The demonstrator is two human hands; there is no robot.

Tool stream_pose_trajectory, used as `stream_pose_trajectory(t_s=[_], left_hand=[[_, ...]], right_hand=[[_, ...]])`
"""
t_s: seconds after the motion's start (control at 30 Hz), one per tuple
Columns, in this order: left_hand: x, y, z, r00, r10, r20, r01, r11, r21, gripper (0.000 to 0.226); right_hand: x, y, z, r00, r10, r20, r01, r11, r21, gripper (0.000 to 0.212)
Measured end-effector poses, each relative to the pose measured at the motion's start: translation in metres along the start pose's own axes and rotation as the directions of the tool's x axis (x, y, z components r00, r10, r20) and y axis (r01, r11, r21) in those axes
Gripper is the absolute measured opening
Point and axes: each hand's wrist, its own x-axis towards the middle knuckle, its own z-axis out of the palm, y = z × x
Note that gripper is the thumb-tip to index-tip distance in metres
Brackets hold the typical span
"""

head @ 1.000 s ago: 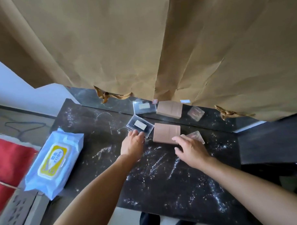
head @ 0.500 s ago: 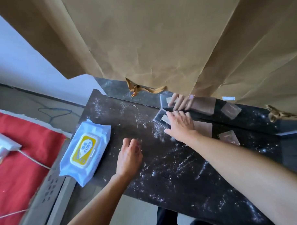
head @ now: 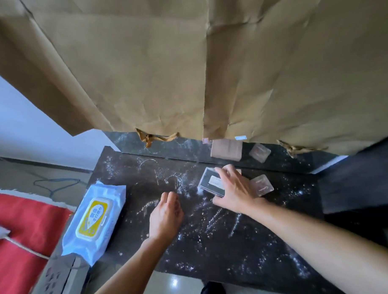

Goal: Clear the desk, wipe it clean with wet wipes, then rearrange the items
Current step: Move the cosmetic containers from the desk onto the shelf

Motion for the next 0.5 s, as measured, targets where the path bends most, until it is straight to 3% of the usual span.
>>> stream_pose_trajectory(t_s=[0.5], left_hand=[[-0.114,0.226,0.062,0.921,0.384,-0.059,-0.387,0.920,-0.054,0.023]], right_hand=[[-0.273,0.168,-0.071,0.953,0.197,-0.232,-0.191,0.980,0.049,0.083]])
